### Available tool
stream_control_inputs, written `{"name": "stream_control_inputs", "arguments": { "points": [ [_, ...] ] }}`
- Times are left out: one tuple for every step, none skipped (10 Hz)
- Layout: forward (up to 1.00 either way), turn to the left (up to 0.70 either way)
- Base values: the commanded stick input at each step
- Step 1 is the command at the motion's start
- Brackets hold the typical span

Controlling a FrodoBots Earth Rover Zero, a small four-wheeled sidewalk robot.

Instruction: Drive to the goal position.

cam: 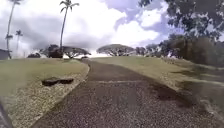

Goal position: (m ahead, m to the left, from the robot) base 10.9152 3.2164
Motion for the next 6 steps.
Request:
{"name": "stream_control_inputs", "arguments": {
  "points": [
    [0.70, 0.00],
    [0.70, 0.00],
    [0.70, 0.00],
    [0.70, 0.00],
    [0.70, 0.00],
    [0.70, 0.00]
  ]
}}
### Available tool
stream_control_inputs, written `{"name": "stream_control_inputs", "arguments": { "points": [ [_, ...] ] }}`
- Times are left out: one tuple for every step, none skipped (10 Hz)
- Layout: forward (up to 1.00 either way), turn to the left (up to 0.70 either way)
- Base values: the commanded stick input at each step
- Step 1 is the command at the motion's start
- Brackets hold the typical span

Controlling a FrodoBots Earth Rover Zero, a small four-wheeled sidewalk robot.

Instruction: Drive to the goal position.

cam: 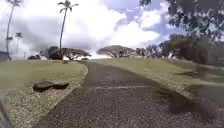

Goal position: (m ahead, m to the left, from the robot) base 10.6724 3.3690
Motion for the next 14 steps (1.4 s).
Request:
{"name": "stream_control_inputs", "arguments": {
  "points": [
    [0.70, 0.00],
    [0.70, 0.00],
    [0.70, 0.00],
    [0.70, 0.00],
    [0.70, 0.00],
    [0.70, 0.00],
    [0.70, 0.00],
    [0.70, 0.00],
    [0.70, 0.00],
    [0.70, 0.00],
    [0.70, 0.00],
    [0.70, 0.00],
    [0.70, 0.00],
    [0.70, 0.00]
  ]
}}
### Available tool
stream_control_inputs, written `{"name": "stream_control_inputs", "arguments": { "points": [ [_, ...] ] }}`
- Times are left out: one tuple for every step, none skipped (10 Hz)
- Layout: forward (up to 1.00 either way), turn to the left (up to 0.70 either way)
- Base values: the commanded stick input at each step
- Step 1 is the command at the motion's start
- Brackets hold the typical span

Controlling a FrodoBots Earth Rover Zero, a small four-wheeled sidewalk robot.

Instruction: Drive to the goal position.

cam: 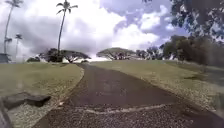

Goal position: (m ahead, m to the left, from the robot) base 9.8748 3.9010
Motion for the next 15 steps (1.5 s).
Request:
{"name": "stream_control_inputs", "arguments": {
  "points": [
    [0.70, 0.00],
    [0.70, 0.00],
    [0.70, 0.00],
    [0.70, 0.00],
    [0.70, 0.00],
    [0.70, 0.00],
    [0.70, 0.00],
    [0.70, 0.00],
    [0.70, 0.00],
    [0.70, 0.02],
    [0.70, 0.11],
    [0.70, 0.26],
    [0.70, 0.30],
    [0.70, 0.18],
    [0.70, 0.09]
  ]
}}
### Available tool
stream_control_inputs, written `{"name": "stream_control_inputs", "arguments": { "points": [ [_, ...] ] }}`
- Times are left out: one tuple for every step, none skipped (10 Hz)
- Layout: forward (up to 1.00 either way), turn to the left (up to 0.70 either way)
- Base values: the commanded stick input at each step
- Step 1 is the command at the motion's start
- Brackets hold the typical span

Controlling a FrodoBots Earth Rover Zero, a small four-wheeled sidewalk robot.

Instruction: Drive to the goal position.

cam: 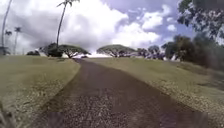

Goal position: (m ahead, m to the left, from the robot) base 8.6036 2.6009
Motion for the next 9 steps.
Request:
{"name": "stream_control_inputs", "arguments": {
  "points": [
    [0.70, 0.03],
    [0.70, 0.02],
    [0.70, 0.02],
    [0.70, 0.02],
    [0.70, 0.01],
    [0.70, 0.01],
    [0.70, 0.02],
    [0.70, 0.02],
    [0.70, 0.02]
  ]
}}
